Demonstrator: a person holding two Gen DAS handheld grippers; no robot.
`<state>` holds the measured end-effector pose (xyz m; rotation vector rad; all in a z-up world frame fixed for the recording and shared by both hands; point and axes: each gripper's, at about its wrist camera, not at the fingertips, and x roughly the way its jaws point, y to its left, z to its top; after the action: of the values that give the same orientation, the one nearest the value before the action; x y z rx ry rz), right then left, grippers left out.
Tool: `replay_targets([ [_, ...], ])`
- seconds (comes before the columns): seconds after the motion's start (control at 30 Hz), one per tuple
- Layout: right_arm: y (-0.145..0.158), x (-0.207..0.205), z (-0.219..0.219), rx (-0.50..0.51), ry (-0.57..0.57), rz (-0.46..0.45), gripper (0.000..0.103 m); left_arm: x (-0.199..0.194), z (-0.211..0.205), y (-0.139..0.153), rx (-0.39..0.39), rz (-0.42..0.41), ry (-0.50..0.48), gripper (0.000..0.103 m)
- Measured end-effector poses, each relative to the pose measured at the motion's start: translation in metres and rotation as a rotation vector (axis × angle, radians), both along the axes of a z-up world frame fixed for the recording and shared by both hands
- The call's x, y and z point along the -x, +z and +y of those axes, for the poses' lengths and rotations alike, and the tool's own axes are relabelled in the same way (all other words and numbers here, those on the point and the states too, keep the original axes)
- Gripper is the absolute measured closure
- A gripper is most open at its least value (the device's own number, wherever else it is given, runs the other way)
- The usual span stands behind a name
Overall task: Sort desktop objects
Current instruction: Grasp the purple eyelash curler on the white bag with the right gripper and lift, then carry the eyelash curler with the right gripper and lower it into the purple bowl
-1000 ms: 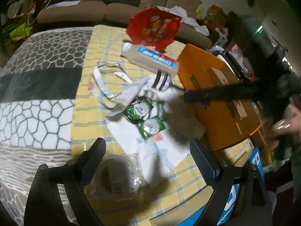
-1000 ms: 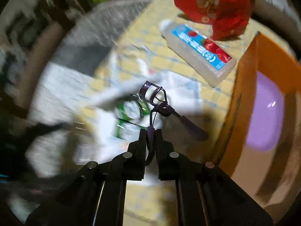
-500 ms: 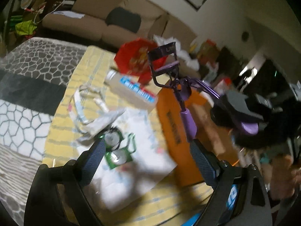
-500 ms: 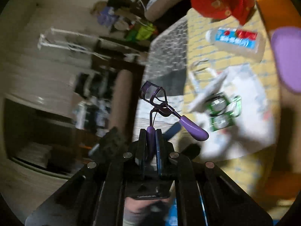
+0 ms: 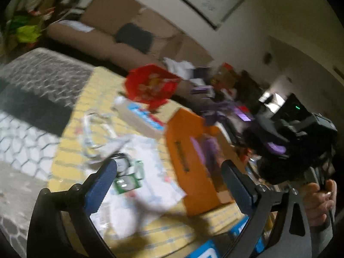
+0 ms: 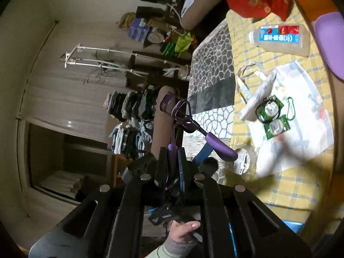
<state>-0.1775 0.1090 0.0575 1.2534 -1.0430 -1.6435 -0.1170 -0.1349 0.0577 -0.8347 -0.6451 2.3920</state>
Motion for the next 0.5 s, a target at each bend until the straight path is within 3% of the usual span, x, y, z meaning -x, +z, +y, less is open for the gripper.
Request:
replay_targets([
  [0.1,0.000,-0.005,-0.002,0.007,0.009,-0.005,0.094,-0.003,0.017,0.011,0.039,0.053,-0.067,0.005],
  [0.17,0.000,-0.009,-0.002,0.015,0.013,-0.006,0.094,-0.003,0.024,0.016,0.036,0.064,-0.103,0.022],
  [0.2,0.001,-0.010,-0.001,0.019,0.013,-0.006,0.094,-0.002,0.025,0.017,0.035,0.053,-0.110,0.048],
  [0.23,0.002,-0.012,-0.001,0.021,0.012,-0.005,0.094,0.000,0.027,0.017,0.034,0.036,-0.114,0.082],
  [0.27,0.003,-0.014,0.000,0.018,0.014,-0.003,0.093,0.002,0.027,0.016,0.011,0.017,-0.131,0.092],
  [0.37,0.003,-0.017,0.005,0.040,0.012,-0.006,0.093,0.000,0.034,0.024,0.016,0.022,-0.157,0.093],
  [0.5,0.011,-0.017,0.023,0.050,-0.018,0.009,0.093,0.004,0.054,0.036,0.082,0.020,-0.187,0.093],
])
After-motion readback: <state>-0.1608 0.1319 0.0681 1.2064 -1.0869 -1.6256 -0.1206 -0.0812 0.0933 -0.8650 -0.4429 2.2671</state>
